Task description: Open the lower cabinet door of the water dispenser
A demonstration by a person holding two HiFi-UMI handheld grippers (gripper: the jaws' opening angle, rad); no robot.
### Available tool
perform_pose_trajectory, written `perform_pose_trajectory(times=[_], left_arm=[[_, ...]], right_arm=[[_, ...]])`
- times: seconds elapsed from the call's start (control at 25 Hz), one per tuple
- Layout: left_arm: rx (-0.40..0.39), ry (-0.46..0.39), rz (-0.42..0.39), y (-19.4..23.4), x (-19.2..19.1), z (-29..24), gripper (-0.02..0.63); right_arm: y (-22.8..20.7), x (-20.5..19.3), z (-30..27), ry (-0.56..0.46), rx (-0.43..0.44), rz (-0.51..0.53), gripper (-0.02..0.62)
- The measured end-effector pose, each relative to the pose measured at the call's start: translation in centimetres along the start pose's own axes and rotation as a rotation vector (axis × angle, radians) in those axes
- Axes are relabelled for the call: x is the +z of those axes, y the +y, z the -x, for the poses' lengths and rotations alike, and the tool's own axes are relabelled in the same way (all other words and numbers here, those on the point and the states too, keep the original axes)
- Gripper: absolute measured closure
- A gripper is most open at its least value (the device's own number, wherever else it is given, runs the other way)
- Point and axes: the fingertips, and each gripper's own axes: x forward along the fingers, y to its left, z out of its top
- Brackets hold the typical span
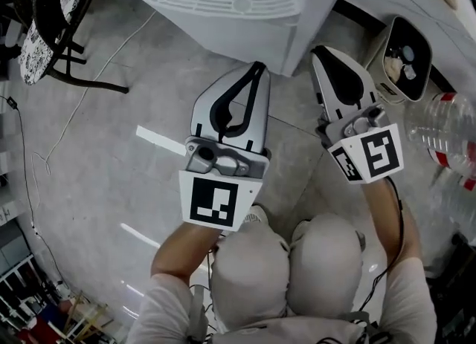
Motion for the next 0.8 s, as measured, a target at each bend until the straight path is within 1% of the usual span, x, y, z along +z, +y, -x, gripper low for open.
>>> perform_pose_trajectory(times=[0.16,0.2,0.24,0.28,0.4,0.48,0.8], left_arm=[[-0.011,0.013,0.032,-0.6,-1.9,-0.6,0.600],[-0.015,0.009,0.034,-0.8,-1.9,-0.6,0.601],[-0.022,0.005,0.030,-0.9,-1.9,-0.7,0.601],[-0.030,0.002,0.025,-1.1,-1.9,-0.8,0.601],[-0.047,-0.004,0.021,-1.3,-2.1,-1.0,0.601],[-0.051,-0.003,0.030,-1.3,-2.5,-1.0,0.601],[-0.058,-0.007,0.036,-1.3,-3.3,-0.6,0.601]], right_arm=[[-1.2,-0.9,-0.7,-0.018,-0.039,-0.012,0.572],[-1.4,-1.0,-0.7,-0.023,-0.038,-0.018,0.553],[-1.4,-1.1,-0.7,-0.024,-0.030,-0.019,0.511],[-1.2,-1.2,-0.8,-0.023,-0.019,-0.016,0.486],[-0.6,-2.1,-1.2,-0.003,0.012,0.016,0.442],[-0.6,-2.7,-1.7,0.008,0.016,0.018,0.425],[-1.5,-3.7,-3.2,-0.011,-0.013,0.003,0.380]])
